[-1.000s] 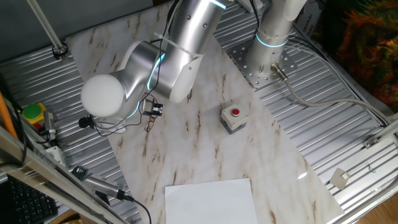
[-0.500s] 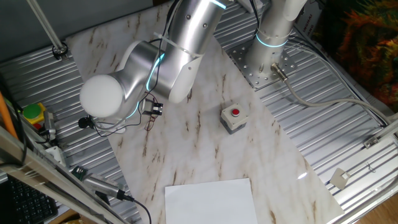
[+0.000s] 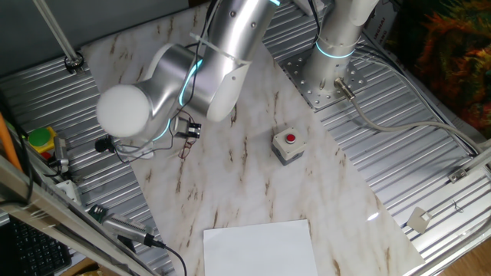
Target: Unfold the leg of the glasses (with one hand)
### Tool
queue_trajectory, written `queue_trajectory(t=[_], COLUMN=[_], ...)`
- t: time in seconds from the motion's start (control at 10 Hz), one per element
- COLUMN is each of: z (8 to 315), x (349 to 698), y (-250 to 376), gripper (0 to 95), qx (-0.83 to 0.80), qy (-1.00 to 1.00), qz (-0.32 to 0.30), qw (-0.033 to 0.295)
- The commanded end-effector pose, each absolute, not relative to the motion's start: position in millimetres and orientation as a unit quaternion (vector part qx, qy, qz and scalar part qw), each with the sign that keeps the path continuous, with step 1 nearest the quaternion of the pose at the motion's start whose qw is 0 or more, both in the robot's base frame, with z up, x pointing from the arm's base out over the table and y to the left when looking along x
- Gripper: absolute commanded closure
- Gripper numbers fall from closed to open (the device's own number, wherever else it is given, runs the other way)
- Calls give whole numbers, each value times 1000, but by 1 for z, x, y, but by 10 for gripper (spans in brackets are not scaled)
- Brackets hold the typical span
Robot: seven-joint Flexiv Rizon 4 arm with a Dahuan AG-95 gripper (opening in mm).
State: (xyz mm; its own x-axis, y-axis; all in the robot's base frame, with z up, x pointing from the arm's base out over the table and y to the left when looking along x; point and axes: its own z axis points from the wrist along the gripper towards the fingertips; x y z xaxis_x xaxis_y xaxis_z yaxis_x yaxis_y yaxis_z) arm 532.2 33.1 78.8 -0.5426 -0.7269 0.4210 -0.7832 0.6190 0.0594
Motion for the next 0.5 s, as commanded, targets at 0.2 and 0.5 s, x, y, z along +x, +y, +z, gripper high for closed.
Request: queue_trajectory(t=[0.2,0.5], z=[81,83], x=[532,531], y=[32,32], gripper=[950,950], qx=[431,431], qy=[-875,-875], qz=[67,68], qw=[209,210])
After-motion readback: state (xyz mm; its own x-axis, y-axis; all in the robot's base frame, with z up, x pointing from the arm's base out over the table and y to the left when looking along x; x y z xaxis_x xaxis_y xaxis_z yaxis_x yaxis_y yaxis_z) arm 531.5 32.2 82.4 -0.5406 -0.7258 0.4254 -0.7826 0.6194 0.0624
